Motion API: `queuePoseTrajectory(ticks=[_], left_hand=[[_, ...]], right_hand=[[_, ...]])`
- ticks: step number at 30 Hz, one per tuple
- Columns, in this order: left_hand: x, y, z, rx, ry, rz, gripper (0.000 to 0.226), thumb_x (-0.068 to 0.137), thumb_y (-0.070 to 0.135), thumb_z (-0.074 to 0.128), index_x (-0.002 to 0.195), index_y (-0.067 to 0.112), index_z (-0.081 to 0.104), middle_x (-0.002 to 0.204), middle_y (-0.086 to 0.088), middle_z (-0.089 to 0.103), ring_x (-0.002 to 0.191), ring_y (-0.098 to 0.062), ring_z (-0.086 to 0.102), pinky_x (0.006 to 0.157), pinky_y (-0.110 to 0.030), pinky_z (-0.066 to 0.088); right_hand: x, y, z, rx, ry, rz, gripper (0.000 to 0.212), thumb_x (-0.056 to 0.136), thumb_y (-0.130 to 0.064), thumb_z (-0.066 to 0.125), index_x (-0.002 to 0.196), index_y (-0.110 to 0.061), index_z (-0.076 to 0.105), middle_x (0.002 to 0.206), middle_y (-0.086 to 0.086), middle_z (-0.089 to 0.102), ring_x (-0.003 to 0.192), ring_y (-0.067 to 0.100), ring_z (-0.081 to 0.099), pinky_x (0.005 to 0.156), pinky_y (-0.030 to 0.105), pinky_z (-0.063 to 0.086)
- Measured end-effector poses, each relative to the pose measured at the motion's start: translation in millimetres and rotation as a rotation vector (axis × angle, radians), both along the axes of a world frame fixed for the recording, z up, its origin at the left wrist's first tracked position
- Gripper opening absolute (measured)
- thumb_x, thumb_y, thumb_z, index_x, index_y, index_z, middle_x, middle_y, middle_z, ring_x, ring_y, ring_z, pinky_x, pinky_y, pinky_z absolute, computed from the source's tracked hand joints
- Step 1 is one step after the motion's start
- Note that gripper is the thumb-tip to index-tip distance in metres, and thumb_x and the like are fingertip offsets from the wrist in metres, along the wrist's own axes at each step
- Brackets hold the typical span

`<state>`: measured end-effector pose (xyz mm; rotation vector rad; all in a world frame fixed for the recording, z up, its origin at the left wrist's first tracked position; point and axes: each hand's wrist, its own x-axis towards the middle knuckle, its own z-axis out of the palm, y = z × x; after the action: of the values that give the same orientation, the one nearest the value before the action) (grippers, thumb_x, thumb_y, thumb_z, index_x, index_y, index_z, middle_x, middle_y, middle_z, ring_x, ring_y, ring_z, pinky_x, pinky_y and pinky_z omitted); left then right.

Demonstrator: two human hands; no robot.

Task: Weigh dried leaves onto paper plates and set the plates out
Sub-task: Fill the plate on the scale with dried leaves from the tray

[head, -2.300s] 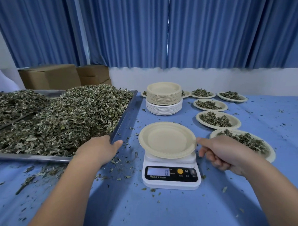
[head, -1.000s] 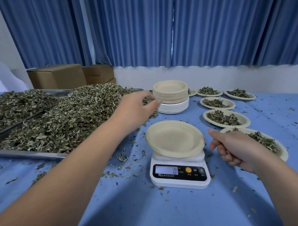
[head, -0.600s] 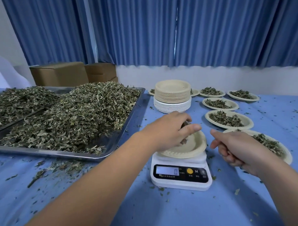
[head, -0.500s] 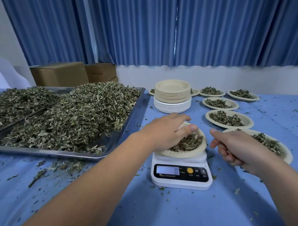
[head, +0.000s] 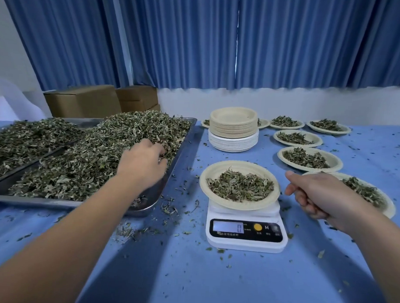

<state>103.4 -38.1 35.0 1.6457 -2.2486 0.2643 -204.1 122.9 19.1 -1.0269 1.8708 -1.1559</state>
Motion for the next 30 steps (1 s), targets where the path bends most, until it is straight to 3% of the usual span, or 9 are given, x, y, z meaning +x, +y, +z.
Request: queuePoseTrajectory(ticks=[4, 8, 13, 16, 18, 25, 28, 30], left_hand=[[30, -17, -2, -0.041, -0.231, 0.146, 0.049, 0.093, 0.049, 0.047, 0.135, 0.024, 0.048, 0.139, -0.007, 0.045, 0.128, -0.026, 0.043, 0.108, -0.051, 0.032], [54, -28, 10, -0.105, -0.253, 0.300, 0.066, 0.089, 0.068, 0.035, 0.139, 0.025, 0.043, 0.146, -0.010, 0.040, 0.136, -0.030, 0.037, 0.108, -0.056, 0.029], [93, -40, 20, 0.103, 0.031, 0.530, 0.097, 0.074, 0.091, 0.020, 0.149, 0.031, 0.028, 0.157, -0.013, 0.023, 0.142, -0.041, 0.022, 0.107, -0.070, 0.018], [107, -41, 9, 0.323, 0.208, 0.424, 0.115, 0.060, 0.097, 0.026, 0.153, 0.030, 0.019, 0.159, -0.018, 0.017, 0.143, -0.045, 0.021, 0.112, -0.065, 0.022], [108, -39, 1, 0.439, 0.173, 0.319, 0.123, 0.054, 0.096, 0.031, 0.155, 0.027, 0.013, 0.158, -0.022, 0.017, 0.142, -0.044, 0.024, 0.114, -0.057, 0.026], [94, -38, -3, 0.491, 0.020, 0.131, 0.124, 0.054, 0.089, 0.050, 0.154, 0.027, 0.013, 0.158, -0.016, 0.020, 0.140, -0.036, 0.032, 0.112, -0.049, 0.033], [81, -31, 1, 0.447, -0.074, 0.110, 0.105, 0.070, 0.078, 0.058, 0.154, 0.031, 0.015, 0.159, -0.011, 0.021, 0.139, -0.035, 0.033, 0.111, -0.055, 0.031], [69, -21, 8, 0.357, -0.252, 0.195, 0.097, 0.072, 0.080, 0.055, 0.151, 0.040, 0.014, 0.159, -0.006, 0.020, 0.138, -0.036, 0.035, 0.108, -0.064, 0.029]], right_hand=[[0, -2, -2, -0.002, 0.009, -0.006, 0.044, 0.094, -0.042, 0.057, 0.086, 0.000, 0.066, 0.050, 0.005, 0.046, 0.034, 0.013, 0.034, 0.034, 0.018, 0.024], [-1, -2, -4, -0.006, 0.015, -0.009, 0.044, 0.093, -0.043, 0.057, 0.086, -0.001, 0.067, 0.051, 0.005, 0.046, 0.036, 0.014, 0.034, 0.035, 0.019, 0.025], [-5, -3, -5, -0.001, 0.036, -0.019, 0.046, 0.094, -0.044, 0.056, 0.086, -0.001, 0.066, 0.049, 0.005, 0.044, 0.034, 0.014, 0.032, 0.033, 0.018, 0.024], [-5, -5, -8, -0.002, 0.049, -0.016, 0.045, 0.093, -0.045, 0.056, 0.085, -0.001, 0.066, 0.048, 0.004, 0.043, 0.035, 0.014, 0.032, 0.033, 0.018, 0.024], [-3, -7, -8, -0.006, 0.048, -0.016, 0.045, 0.093, -0.044, 0.056, 0.086, -0.001, 0.067, 0.049, 0.004, 0.044, 0.036, 0.014, 0.033, 0.033, 0.018, 0.025], [1, -10, -8, -0.019, 0.052, -0.013, 0.044, 0.093, -0.043, 0.056, 0.084, -0.001, 0.067, 0.048, 0.004, 0.044, 0.037, 0.015, 0.033, 0.034, 0.019, 0.026], [2, -9, -9, -0.028, 0.049, -0.012, 0.044, 0.093, -0.043, 0.057, 0.083, -0.001, 0.067, 0.048, 0.004, 0.044, 0.036, 0.015, 0.033, 0.034, 0.019, 0.026], [2, -9, -9, -0.034, 0.045, -0.013, 0.044, 0.094, -0.042, 0.057, 0.083, 0.000, 0.067, 0.048, 0.005, 0.044, 0.036, 0.015, 0.033, 0.034, 0.019, 0.026]])
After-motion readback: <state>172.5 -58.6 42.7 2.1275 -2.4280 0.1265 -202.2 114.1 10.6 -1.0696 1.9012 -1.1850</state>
